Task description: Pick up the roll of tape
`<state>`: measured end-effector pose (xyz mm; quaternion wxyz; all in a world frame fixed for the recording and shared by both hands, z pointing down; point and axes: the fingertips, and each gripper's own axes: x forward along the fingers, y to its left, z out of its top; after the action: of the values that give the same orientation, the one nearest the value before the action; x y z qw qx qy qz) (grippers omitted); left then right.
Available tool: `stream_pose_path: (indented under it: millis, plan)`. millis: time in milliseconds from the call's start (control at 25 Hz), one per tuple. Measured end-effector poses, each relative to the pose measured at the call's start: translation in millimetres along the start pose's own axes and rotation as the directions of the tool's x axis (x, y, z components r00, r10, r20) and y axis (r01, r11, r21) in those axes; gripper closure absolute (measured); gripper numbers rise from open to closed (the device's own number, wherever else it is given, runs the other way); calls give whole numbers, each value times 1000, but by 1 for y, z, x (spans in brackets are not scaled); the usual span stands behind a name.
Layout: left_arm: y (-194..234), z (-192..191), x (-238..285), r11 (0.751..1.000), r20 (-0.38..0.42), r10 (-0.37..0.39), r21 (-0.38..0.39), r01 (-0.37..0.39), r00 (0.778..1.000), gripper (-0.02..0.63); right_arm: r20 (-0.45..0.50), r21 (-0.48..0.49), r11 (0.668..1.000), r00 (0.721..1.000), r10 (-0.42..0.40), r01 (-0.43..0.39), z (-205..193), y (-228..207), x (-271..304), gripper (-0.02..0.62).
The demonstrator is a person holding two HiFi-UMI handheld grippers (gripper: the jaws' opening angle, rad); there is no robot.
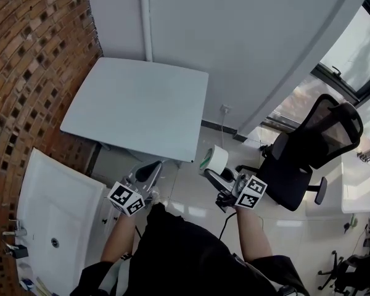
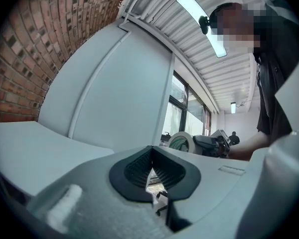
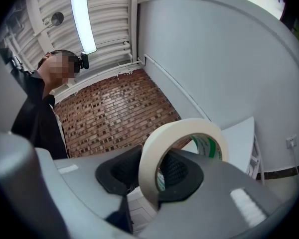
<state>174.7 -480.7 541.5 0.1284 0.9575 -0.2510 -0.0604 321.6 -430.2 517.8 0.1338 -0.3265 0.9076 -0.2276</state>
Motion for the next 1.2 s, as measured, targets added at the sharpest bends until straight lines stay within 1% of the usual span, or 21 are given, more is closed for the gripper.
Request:
stream_pose_path:
  millis: [200, 360, 560, 680, 880, 1080, 1200]
  plan:
    - [-39, -20, -15, 1000, -25, 19, -10, -19, 1000, 604, 6, 12, 1000, 1000, 9, -9, -14, 25, -38, 479]
    - [-76, -27, -13, 1000, -33, -6, -19, 5, 999, 604, 22, 16, 1000, 1000, 19, -19, -17, 41, -64, 479]
    - [-110, -32, -14, 1000, -45, -27, -6, 27, 999, 604, 43, 25, 999, 999, 30, -31, -24, 55, -86, 479]
    - [-118, -33, -22, 1000, -55, -17, 3, 18, 998, 604, 68, 35, 999, 997, 36, -38, -27, 62, -94, 479]
    - [-124, -26, -28, 1000, -40, -16, -3, 16, 999, 603, 96, 50, 997, 994, 47, -52, -24, 68, -98, 479]
    - [-115, -14, -21, 998, -49, -37, 55, 39, 998, 603, 95, 14, 999, 994, 44, -45, -13, 65, -89, 480]
    - [-114, 2, -17, 996, -37, -52, 71, 55, 998, 604, 114, 22, 999, 993, 36, -39, -4, 63, -82, 480]
